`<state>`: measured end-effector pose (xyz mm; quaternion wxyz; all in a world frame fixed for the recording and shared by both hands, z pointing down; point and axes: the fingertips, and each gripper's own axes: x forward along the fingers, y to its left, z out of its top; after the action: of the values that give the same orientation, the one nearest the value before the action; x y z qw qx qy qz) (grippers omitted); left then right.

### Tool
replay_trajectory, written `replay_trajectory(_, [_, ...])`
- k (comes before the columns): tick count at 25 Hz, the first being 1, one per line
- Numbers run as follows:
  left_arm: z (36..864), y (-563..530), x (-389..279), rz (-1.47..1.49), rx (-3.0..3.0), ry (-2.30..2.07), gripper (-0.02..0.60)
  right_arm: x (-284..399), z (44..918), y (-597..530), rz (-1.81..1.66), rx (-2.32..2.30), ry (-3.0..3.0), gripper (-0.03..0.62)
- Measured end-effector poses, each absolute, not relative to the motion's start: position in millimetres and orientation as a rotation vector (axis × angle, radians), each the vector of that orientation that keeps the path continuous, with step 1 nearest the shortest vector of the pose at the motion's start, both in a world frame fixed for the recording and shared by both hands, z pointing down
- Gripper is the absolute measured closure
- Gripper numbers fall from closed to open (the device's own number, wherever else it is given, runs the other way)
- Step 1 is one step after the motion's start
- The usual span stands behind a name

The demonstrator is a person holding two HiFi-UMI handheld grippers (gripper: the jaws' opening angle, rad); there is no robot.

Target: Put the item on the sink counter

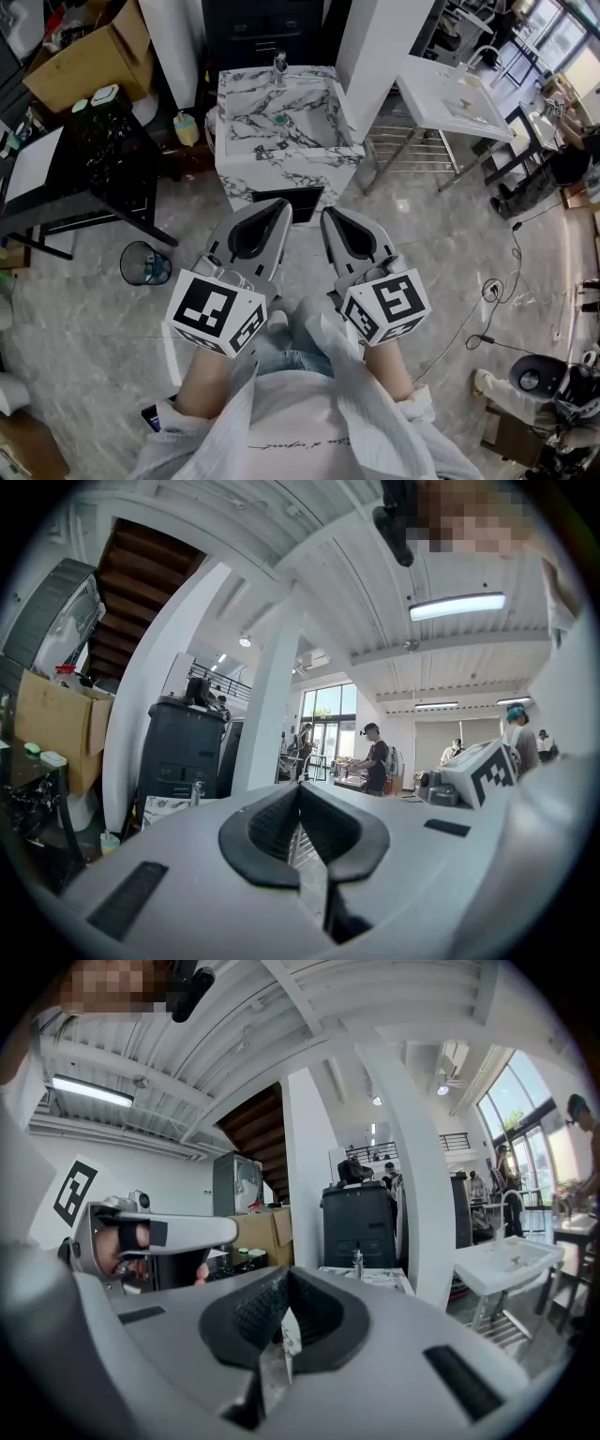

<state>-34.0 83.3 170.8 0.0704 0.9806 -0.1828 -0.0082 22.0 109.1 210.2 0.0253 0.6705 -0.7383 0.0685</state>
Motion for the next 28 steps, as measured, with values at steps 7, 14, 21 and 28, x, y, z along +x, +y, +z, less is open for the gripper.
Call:
replay_trajectory(7, [176,41,-23,-0.024,2.940,-0.564,0.566,44,219,68,0.235,2.081,-2.265,0.585])
replay_trajectory(14, [179,-17,10,-0.039,2.945,-0.606,0.566,81,223,5,0.219,2.033,-2.284,0.585])
replay_trajectory(21, [175,-94,64,-0.047,2.929,-0.671,0.566,130,221,-81,0.222,1.938,-2.332,0.585])
replay_trajectory(28, [167,-169,126,-0.054,2.906,-0.745,0.566,184,215,-160,0.221,1.846,-2.386,0.585])
